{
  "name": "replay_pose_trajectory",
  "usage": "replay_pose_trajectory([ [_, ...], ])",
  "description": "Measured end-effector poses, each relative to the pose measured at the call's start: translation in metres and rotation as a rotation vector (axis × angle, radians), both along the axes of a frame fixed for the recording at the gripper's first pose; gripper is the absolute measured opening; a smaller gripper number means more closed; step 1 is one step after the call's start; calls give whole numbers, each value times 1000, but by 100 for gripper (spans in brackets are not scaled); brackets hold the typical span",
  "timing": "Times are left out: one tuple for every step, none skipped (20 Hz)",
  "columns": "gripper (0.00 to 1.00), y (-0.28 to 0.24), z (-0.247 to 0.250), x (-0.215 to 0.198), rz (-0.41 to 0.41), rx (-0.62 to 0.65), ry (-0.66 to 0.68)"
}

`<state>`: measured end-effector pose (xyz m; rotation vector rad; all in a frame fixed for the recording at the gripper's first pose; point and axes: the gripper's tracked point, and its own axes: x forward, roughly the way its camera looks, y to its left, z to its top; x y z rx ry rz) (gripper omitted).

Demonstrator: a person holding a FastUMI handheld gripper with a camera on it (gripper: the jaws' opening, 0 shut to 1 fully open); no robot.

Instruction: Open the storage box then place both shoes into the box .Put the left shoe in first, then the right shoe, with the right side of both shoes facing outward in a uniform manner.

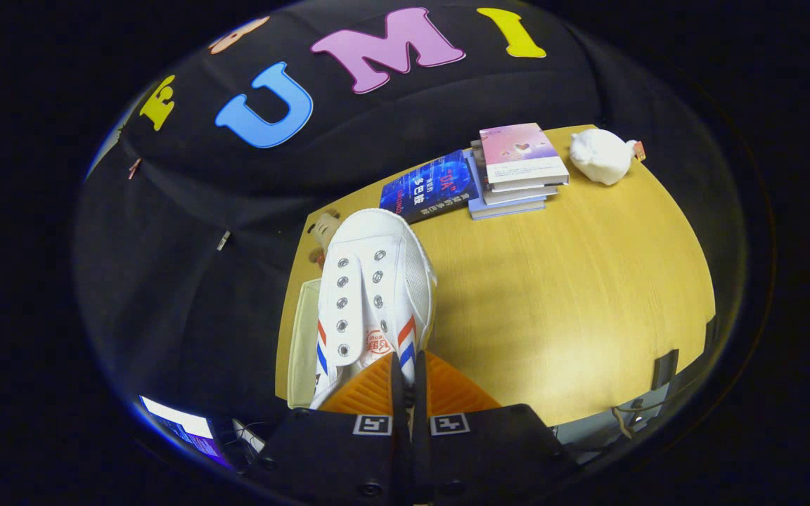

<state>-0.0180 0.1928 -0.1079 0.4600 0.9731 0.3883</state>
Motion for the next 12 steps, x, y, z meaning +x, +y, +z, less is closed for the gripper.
replay_pose_trajectory([
  [5, 14, -1, -4, 13, -1, 3],
  [5, 25, -3, -6, 24, -5, 8],
  [5, 37, -9, -7, 33, -11, 17],
  [5, 46, -15, -9, 39, -17, 34],
  [5, 55, -22, -11, 43, -23, 53],
  [5, 63, -28, -12, 43, -30, 69],
  [5, 72, -32, -13, 47, -37, 80],
  [5, 78, -37, -14, 54, -50, 89],
  [5, 85, -43, -12, 61, -65, 94],
  [5, 90, -48, -11, 66, -81, 98],
  [5, 94, -55, -10, 70, -101, 103],
  [5, 97, -61, -8, 68, -126, 111],
])
